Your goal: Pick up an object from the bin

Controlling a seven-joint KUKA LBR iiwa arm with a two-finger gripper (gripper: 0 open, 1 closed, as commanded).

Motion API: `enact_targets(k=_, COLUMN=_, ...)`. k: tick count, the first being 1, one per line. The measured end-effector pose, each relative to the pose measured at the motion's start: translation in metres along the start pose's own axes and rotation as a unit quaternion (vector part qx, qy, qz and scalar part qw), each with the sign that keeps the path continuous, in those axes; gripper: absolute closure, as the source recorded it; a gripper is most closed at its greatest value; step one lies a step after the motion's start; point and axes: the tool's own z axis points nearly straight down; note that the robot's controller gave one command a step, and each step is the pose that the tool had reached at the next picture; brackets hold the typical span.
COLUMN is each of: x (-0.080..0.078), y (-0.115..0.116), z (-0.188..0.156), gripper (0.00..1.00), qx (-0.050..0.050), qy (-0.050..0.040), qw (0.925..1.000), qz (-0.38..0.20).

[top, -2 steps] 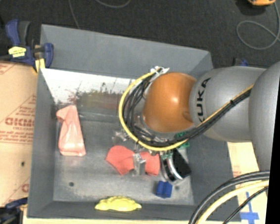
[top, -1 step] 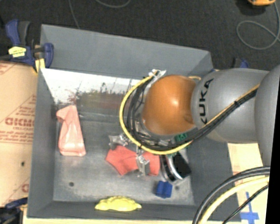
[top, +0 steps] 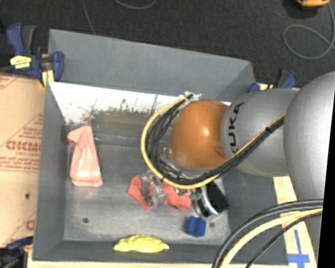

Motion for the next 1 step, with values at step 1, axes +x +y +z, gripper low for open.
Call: enact_targets(k=1, x=-0.0001, y=0.0001, z=0.0, gripper=1.0, qx=0.0, qy=-0.0001, qw=1.0, qz=0.001)
